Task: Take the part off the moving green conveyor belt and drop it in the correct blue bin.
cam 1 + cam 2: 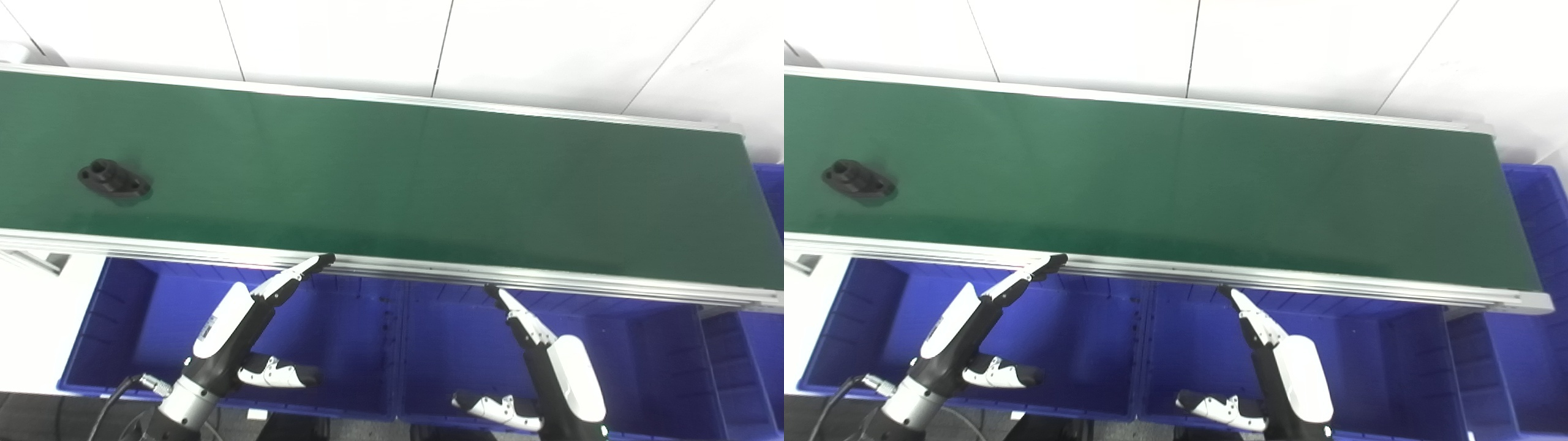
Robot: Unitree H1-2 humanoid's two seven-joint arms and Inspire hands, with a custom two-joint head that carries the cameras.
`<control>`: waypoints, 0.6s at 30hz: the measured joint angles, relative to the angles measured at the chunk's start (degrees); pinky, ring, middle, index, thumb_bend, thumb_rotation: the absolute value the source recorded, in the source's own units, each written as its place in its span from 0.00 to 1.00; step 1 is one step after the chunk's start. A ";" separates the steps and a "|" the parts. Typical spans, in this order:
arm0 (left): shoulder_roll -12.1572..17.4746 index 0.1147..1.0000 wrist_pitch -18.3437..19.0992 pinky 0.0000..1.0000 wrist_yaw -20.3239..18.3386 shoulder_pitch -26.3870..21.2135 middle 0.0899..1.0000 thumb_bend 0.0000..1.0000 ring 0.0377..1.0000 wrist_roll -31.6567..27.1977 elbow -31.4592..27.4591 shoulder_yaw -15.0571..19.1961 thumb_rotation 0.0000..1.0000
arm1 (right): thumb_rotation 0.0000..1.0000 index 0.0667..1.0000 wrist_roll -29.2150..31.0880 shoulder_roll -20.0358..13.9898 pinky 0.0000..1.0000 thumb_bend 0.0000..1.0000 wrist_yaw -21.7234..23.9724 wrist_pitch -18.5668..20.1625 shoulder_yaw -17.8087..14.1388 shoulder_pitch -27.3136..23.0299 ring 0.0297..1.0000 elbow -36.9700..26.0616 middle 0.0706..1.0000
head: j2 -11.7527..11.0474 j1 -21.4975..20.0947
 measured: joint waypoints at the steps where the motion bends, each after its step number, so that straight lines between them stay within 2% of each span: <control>1: 0.02 0.90 -0.04 0.85 0.13 -0.29 0.90 0.82 0.88 -0.02 0.78 -0.18 0.90 | 0.82 0.94 -0.06 -0.04 0.79 0.86 0.04 -0.02 0.03 -0.09 0.87 0.12 0.91 | -0.53 -0.70; 6: 0.69 0.91 0.00 0.87 0.41 -2.44 0.91 0.83 0.88 0.28 3.82 -0.84 0.94 | 0.95 0.95 -1.21 -0.15 0.83 0.84 0.17 -0.04 0.39 -0.59 0.88 1.26 0.92 | -0.18 -2.20; 10: 1.60 0.91 0.00 0.88 0.63 -2.68 0.91 0.82 0.89 0.79 3.81 -0.83 0.95 | 0.96 0.94 -1.67 -0.12 0.85 0.83 0.17 -0.04 0.56 -0.14 0.88 1.22 0.92 | 0.17 -2.73; 15: 1.79 0.91 0.00 0.85 1.93 -1.85 0.90 0.80 0.88 2.90 3.78 -0.73 0.91 | 0.96 0.92 -3.06 -0.13 0.86 0.82 -0.88 -0.30 0.28 0.80 0.89 1.28 0.91 | -0.18 -2.91; 18: 1.36 0.90 0.01 0.84 2.20 -1.01 0.89 0.81 0.87 3.66 3.35 -0.37 0.91 | 0.96 0.91 -3.04 -0.15 0.85 0.82 -1.87 -0.45 -0.28 0.96 0.88 1.44 0.90 | -2.28 -2.47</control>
